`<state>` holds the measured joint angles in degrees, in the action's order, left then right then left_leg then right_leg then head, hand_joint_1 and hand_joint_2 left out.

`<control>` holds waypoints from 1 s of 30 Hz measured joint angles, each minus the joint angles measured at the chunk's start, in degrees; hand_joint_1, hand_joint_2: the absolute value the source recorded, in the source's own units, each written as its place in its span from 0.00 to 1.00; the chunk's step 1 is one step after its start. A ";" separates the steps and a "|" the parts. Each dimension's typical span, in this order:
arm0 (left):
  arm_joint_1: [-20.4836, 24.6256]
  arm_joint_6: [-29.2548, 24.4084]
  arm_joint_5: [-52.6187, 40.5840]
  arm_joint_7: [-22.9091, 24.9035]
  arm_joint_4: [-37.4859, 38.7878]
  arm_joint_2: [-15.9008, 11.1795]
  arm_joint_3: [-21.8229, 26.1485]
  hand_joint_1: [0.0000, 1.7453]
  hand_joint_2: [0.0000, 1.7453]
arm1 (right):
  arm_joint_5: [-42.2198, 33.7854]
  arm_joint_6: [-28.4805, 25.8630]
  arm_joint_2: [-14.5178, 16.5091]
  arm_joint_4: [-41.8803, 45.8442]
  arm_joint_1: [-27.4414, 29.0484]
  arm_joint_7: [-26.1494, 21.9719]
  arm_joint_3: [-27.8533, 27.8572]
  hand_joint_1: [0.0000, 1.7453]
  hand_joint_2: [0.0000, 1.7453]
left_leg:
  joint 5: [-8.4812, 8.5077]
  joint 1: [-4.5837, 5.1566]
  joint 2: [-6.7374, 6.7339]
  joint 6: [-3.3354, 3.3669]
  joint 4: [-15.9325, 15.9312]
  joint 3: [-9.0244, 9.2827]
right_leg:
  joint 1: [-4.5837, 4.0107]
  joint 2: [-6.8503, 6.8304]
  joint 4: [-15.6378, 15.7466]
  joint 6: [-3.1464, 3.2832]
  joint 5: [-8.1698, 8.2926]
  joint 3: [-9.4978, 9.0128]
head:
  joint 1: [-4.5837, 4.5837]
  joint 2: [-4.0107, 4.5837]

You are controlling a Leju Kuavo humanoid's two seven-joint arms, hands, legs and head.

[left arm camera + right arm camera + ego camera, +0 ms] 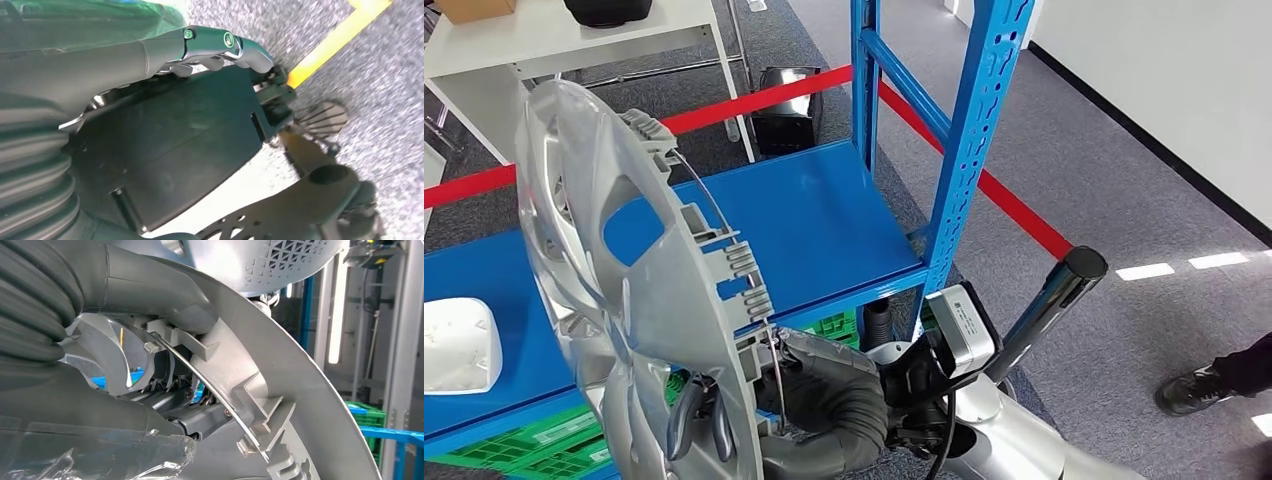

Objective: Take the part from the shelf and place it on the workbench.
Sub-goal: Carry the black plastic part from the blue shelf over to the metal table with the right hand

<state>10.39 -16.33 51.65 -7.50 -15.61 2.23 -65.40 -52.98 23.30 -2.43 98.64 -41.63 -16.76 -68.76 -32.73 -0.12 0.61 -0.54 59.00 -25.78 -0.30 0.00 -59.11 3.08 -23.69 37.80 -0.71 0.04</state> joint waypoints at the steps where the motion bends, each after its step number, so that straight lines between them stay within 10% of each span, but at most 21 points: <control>1: -0.14 0.03 0.01 0.02 0.00 -0.02 0.00 0.00 1.00 | 0.11 -0.09 0.00 0.00 -0.04 0.01 0.01 1.00 1.00 | 0.33 0.24 0.02 0.26 -2.14 0.85 | 0.05 -0.03 0.06 -0.28 0.44 0.22 | 0.02 0.00; 5: -0.40 0.03 0.03 -0.04 -0.01 0.13 0.01 0.00 1.00 | 0.49 -0.34 -0.09 0.00 -0.17 0.02 0.01 1.00 1.00 | 2.10 0.37 -0.11 1.05 -3.93 -0.04 | 0.35 0.05 0.35 -1.67 1.16 0.88 | 0.02 0.00; 10: -0.16 -0.07 0.04 -0.21 -0.01 0.30 0.05 0.00 1.00 | 0.76 -0.80 -0.56 -0.01 -0.22 0.24 -0.13 1.00 1.00 | 5.12 -0.02 -0.51 1.64 -4.10 -3.18 | 0.87 0.14 -13.85 -3.13 -8.90 4.73 | 0.94 0.00; 12: 0.04 -0.14 0.04 -0.23 -0.02 0.31 0.10 0.00 1.00 | 0.97 -0.98 -0.77 -0.02 -0.23 0.38 -0.19 1.00 1.00 | 5.80 -0.09 -0.55 1.43 -3.51 -4.67 | 1.12 0.11 -14.71 -3.45 -7.66 3.18 | 1.07 0.00; 17: 0.49 -0.17 0.16 -0.27 -0.01 0.30 0.29 0.00 1.00 | 1.66 -1.39 -0.87 0.00 -0.44 0.43 -0.22 1.00 1.00 | 6.61 -0.07 -0.51 0.10 -1.56 -7.29 | 1.08 0.25 0.07 -2.90 -5.90 -6.72 | 1.38 0.00; 21: 0.53 -0.22 0.39 -0.38 0.00 0.21 0.45 0.00 1.00 | 2.03 -1.80 -0.90 0.00 -0.53 0.43 -0.34 1.00 1.00 | 6.00 -0.14 -0.47 -1.23 -0.43 -8.12 | 1.12 0.05 0.62 -0.83 -5.01 -5.86 | 1.21 0.00; 26: 0.89 -0.21 0.65 -0.49 0.00 0.10 0.55 0.00 1.00 | 2.64 -2.07 -0.91 -0.02 -0.56 0.37 -0.51 1.00 1.00 | -3.66 -0.22 -0.50 -1.87 13.46 -10.61 | 0.74 -0.44 0.58 0.32 -3.01 -3.41 | 0.07 0.00; 30: 0.26 -0.11 0.75 -0.21 -0.02 0.05 0.54 0.00 1.00 | 2.68 -2.10 -0.92 -0.02 -0.57 0.37 -0.59 1.00 1.00 | 0.83 0.03 -0.48 -0.61 4.78 -3.28 | 0.23 -0.38 0.23 0.11 -1.28 -1.09 | -0.10 0.00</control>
<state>10.65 -16.44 52.41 -7.71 -15.63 2.28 -64.86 -50.30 21.21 -3.34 98.62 -42.20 -16.39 -69.35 -31.90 -0.08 0.13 -1.15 63.78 -29.05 -0.07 -0.38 -58.88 3.19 -24.98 36.70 -0.81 0.04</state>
